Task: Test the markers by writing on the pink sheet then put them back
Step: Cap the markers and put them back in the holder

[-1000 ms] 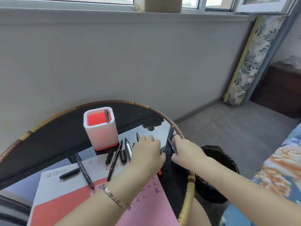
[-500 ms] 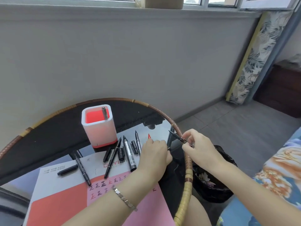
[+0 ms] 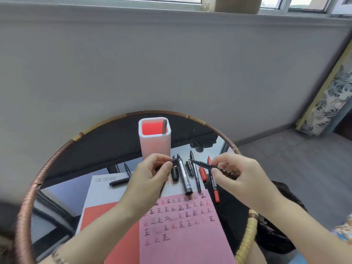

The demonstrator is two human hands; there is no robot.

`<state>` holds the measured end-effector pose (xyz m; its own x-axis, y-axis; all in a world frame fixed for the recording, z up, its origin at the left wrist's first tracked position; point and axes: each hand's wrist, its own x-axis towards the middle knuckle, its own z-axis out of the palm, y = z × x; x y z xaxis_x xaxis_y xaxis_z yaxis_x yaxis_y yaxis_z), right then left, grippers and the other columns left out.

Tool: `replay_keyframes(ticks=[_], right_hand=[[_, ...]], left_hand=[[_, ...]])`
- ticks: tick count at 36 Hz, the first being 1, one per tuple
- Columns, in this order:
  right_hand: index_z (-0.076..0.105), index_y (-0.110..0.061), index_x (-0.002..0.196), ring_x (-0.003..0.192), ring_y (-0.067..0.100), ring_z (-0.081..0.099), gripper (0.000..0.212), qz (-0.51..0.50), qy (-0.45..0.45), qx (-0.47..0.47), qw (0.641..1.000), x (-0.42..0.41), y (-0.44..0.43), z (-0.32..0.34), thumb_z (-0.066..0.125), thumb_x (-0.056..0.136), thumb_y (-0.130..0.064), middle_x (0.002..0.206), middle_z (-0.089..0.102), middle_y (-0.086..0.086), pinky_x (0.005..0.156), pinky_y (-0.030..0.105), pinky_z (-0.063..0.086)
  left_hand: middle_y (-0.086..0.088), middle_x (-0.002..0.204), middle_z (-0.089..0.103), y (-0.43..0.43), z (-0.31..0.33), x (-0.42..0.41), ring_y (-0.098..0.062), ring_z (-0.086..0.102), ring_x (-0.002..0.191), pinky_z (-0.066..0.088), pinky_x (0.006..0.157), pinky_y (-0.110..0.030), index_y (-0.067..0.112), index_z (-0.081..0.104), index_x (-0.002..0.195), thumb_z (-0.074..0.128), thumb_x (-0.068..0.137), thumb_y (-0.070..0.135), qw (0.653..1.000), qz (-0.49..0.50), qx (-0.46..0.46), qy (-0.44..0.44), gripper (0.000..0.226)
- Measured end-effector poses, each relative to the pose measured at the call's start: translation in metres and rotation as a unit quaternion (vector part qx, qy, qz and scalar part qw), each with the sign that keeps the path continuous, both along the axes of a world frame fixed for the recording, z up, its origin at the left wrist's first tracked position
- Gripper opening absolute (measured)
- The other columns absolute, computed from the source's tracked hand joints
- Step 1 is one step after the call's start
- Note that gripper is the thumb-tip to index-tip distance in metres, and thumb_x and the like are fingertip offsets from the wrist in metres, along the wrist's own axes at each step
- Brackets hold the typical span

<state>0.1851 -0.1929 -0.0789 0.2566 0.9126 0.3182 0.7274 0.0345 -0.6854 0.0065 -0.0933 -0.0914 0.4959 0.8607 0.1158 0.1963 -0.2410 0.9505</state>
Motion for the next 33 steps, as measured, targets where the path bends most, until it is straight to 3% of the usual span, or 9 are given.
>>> replay_keyframes(ticks=[6,10,14,20,25,27,29,33], right_hand=[[0.065,-0.026,0.083,0.071,0.007,0.06,0.009,0.024,-0.014,-0.014,1.0,-0.014,0.008,-0.001,0.064,0.08,-0.018,0.07,0.063,-0.01,0.06,0.014,0.048],[0.065,-0.024,0.084,0.062,0.003,0.059,0.008,0.034,-0.011,-0.018,0.999,-0.019,0.009,-0.001,0.063,0.08,-0.017,0.07,0.061,-0.009,0.055,0.014,0.047],[0.065,-0.028,0.081,0.071,0.007,0.056,0.009,0.028,-0.019,-0.027,0.999,-0.023,0.009,-0.003,0.063,0.078,-0.02,0.069,0.059,-0.014,0.061,0.019,0.049],[0.066,-0.027,0.082,0.073,0.004,0.055,0.008,0.032,-0.041,-0.031,0.998,-0.022,0.008,-0.004,0.063,0.078,-0.021,0.072,0.061,-0.013,0.062,0.017,0.047],[0.066,-0.026,0.084,0.079,-0.003,0.054,0.008,0.049,-0.077,-0.026,0.995,-0.019,0.006,-0.004,0.065,0.079,-0.02,0.084,0.056,-0.032,0.062,0.009,0.042],[0.065,-0.028,0.083,0.077,0.0,0.054,0.007,0.063,-0.077,-0.026,0.995,-0.019,0.005,-0.003,0.064,0.078,-0.024,0.082,0.057,-0.024,0.06,0.011,0.042],[0.065,-0.03,0.083,0.075,0.006,0.055,0.009,0.078,-0.085,-0.02,0.993,-0.02,0.005,-0.002,0.059,0.076,-0.031,0.072,0.058,-0.014,0.059,0.017,0.046],[0.067,-0.026,0.087,0.065,0.007,0.057,0.026,0.088,-0.151,0.007,0.985,-0.023,0.003,-0.001,0.05,0.079,-0.042,0.074,0.059,-0.016,0.058,0.021,0.048]], left_hand=[[0.02,0.061,0.061,-0.003,0.003,-0.016,0.007,0.053,0.058,0.04,0.056,-0.005,0.027,0.061,0.087,0.053,0.092,0.015,1.0,-0.01,-0.006,0.0,0.015],[0.009,0.068,0.06,-0.006,0.003,-0.02,0.002,0.048,0.055,0.04,0.05,-0.008,0.025,0.061,0.086,0.053,0.092,0.013,1.0,-0.011,-0.015,-0.006,0.015],[-0.002,0.078,0.063,-0.007,0.004,-0.022,-0.002,0.048,0.058,0.041,0.052,-0.012,0.024,0.061,0.089,0.052,0.092,0.014,1.0,-0.017,-0.02,-0.004,0.014],[-0.002,0.08,0.063,-0.007,0.001,-0.022,-0.003,0.051,0.062,0.044,0.056,-0.016,0.028,0.06,0.088,0.053,0.092,0.015,0.999,-0.028,-0.013,0.015,0.015],[-0.012,0.083,0.066,-0.005,0.0,-0.022,-0.016,0.052,0.065,0.046,0.062,-0.026,0.031,0.064,0.086,0.056,0.09,0.015,0.999,-0.042,0.002,0.022,0.018],[-0.008,0.077,0.065,-0.006,-0.002,-0.021,-0.021,0.052,0.065,0.045,0.059,-0.027,0.033,0.065,0.083,0.058,0.089,0.016,0.997,-0.066,0.006,0.032,0.02],[-0.005,0.071,0.061,-0.008,-0.004,-0.021,-0.012,0.049,0.06,0.041,0.055,-0.021,0.035,0.065,0.08,0.058,0.089,0.017,0.995,-0.088,0.014,0.04,0.022],[0.01,0.071,0.063,-0.011,-0.001,-0.019,0.002,0.05,0.059,0.04,0.056,-0.011,0.039,0.062,0.078,0.057,0.089,0.019,0.992,-0.1,0.055,0.054,0.024]])
